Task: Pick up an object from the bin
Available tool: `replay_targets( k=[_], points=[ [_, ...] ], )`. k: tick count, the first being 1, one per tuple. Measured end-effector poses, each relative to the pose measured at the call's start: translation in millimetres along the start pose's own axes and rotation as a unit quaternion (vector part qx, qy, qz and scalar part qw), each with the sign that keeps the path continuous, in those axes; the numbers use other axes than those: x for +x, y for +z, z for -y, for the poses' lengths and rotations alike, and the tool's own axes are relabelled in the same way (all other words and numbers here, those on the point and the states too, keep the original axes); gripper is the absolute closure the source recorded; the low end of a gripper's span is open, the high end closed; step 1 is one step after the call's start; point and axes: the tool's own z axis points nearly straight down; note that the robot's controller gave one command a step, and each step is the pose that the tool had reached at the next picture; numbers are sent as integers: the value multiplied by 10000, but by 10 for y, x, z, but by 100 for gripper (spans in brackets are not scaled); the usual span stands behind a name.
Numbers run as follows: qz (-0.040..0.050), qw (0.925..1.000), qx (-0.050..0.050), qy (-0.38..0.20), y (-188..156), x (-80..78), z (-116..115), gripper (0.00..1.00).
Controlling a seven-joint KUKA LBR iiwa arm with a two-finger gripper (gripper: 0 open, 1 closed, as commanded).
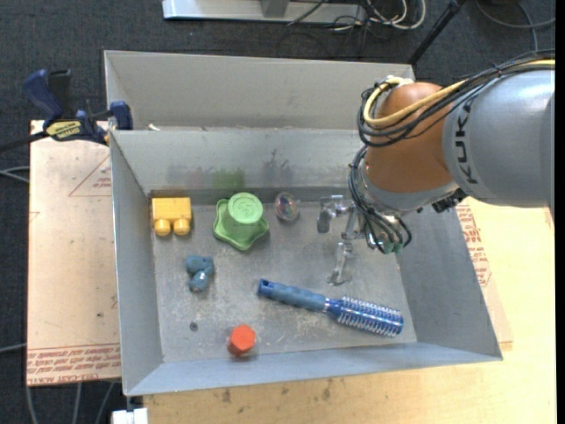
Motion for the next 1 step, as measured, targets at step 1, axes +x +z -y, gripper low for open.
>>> replay_targets(
  k=[1],
  points=[
    [9,9998,-2,198,625,422,-88,0]
  ],
)
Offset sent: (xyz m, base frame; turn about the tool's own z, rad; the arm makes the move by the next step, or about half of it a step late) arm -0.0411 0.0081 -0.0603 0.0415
